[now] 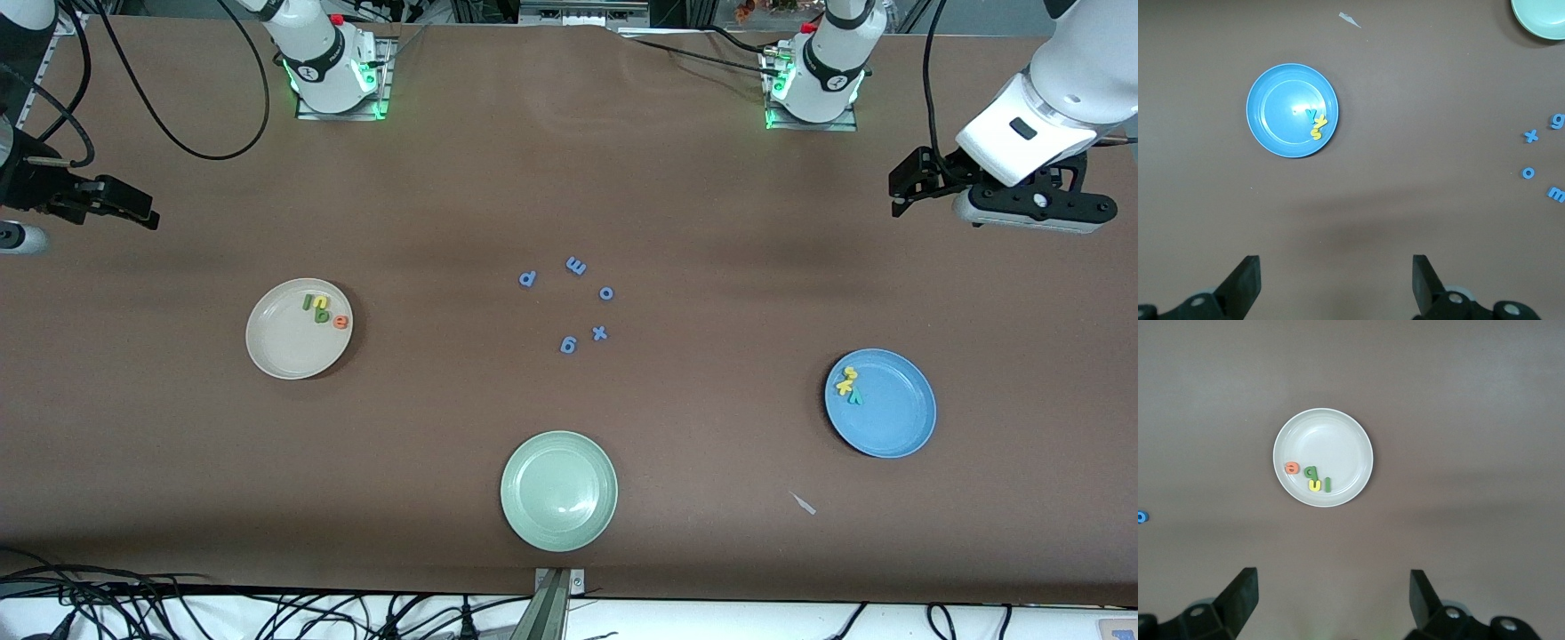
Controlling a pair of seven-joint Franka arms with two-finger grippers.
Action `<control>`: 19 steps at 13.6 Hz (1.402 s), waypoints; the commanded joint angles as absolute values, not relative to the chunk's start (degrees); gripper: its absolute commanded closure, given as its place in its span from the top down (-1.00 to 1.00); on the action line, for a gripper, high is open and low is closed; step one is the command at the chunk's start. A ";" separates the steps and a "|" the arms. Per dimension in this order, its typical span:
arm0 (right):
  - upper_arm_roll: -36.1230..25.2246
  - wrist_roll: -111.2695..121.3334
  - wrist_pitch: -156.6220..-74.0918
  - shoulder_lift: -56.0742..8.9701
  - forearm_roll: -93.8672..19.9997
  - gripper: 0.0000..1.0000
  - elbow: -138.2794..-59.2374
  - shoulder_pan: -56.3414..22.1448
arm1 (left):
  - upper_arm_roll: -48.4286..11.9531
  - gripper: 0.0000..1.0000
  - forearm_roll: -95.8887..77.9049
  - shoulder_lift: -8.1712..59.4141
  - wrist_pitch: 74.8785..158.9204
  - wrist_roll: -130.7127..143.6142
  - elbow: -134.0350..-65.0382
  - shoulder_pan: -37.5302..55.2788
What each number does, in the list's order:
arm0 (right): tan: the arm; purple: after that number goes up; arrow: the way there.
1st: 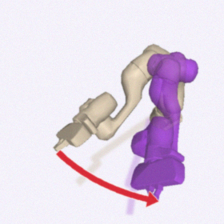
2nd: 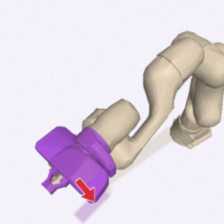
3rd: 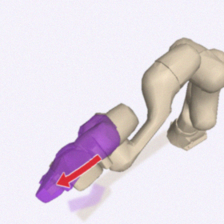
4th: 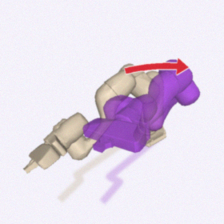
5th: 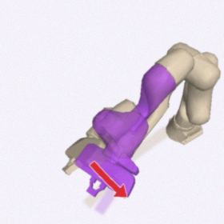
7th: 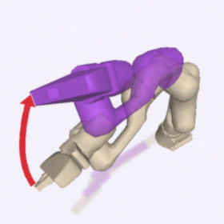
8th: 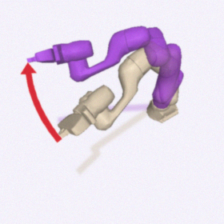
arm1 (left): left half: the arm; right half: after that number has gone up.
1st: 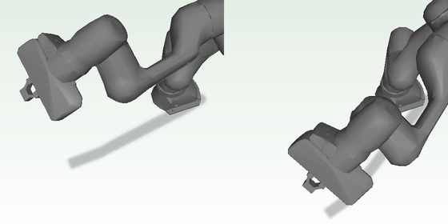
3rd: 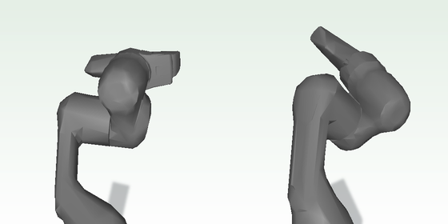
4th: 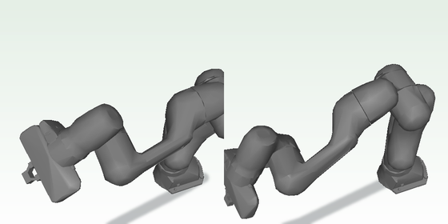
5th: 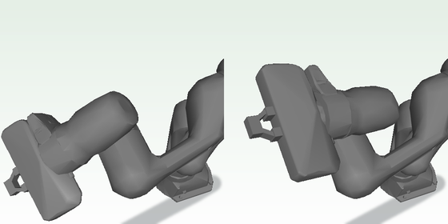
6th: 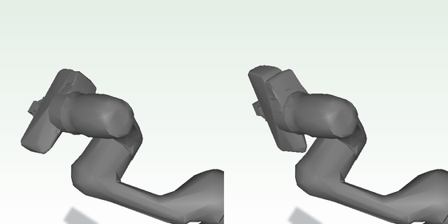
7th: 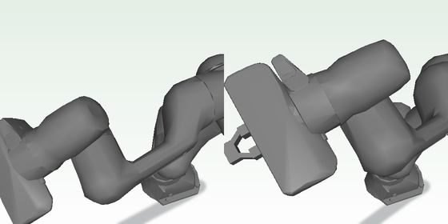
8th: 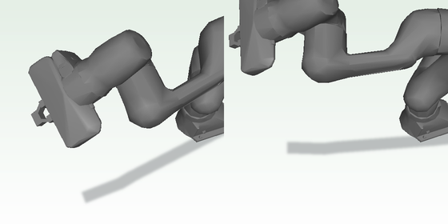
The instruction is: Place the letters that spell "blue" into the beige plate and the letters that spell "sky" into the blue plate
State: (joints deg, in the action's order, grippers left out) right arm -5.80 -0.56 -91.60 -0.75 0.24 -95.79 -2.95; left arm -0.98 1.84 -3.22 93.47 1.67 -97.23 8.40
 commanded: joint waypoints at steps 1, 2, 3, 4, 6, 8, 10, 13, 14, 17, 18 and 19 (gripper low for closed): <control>-4.31 -0.35 -91.58 -0.53 0.79 1.00 -95.80 -1.58 | -0.97 1.00 0.53 -2.55 93.08 1.93 -95.71 8.53; -4.31 -0.26 -91.50 -0.61 0.79 1.00 -95.63 -1.84 | -0.97 1.00 0.44 -2.55 93.08 1.93 -95.71 8.53; -4.31 -0.26 -91.58 -0.70 0.79 1.00 -95.54 -2.02 | -0.97 1.00 0.44 -2.55 93.08 1.93 -95.71 8.53; -4.31 -0.35 -91.58 -0.70 0.79 1.00 -95.54 -2.11 | -0.97 1.00 0.44 -2.55 93.16 1.93 -95.71 8.53; -4.31 -0.35 -91.58 -0.70 0.79 1.00 -95.54 -2.11 | -0.97 1.00 0.44 -2.55 93.16 1.93 -95.45 8.53; -4.31 -0.35 -91.58 -0.79 0.70 1.00 -95.19 -2.11 | -0.97 1.00 0.44 -2.55 93.16 1.93 -95.45 8.53; -4.31 -0.35 -91.58 -0.97 0.53 1.00 -95.10 -2.11 | -0.97 1.00 0.53 -2.55 93.08 1.93 -95.45 8.53; -4.31 -0.44 -91.58 -0.97 0.35 1.00 -95.10 -2.11 | -1.05 1.00 0.44 -2.55 93.16 1.93 -95.45 8.61; -4.31 -0.44 -91.58 -0.97 0.35 1.00 -95.10 -2.11 | -1.05 1.00 0.53 -2.55 93.16 1.93 -95.45 8.61; -4.31 -0.35 -91.58 -0.97 0.35 1.00 -94.66 -2.20 | -1.05 1.00 0.53 -2.55 93.16 1.93 -95.45 8.61; -4.31 -0.35 -91.50 -0.97 0.35 1.00 -94.66 -2.11 | -1.05 1.00 0.53 -2.55 93.08 1.93 -95.36 8.61; -4.31 -0.35 -91.49 -0.97 0.35 1.00 -94.66 -2.11 | -1.05 1.00 0.44 -2.55 93.08 1.93 -95.45 8.61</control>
State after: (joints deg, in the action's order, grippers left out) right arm -4.85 -0.56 -91.70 -0.77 0.24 -95.50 -2.64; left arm -1.13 1.84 -3.22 93.47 1.67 -97.07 8.41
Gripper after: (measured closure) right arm 0.000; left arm 0.000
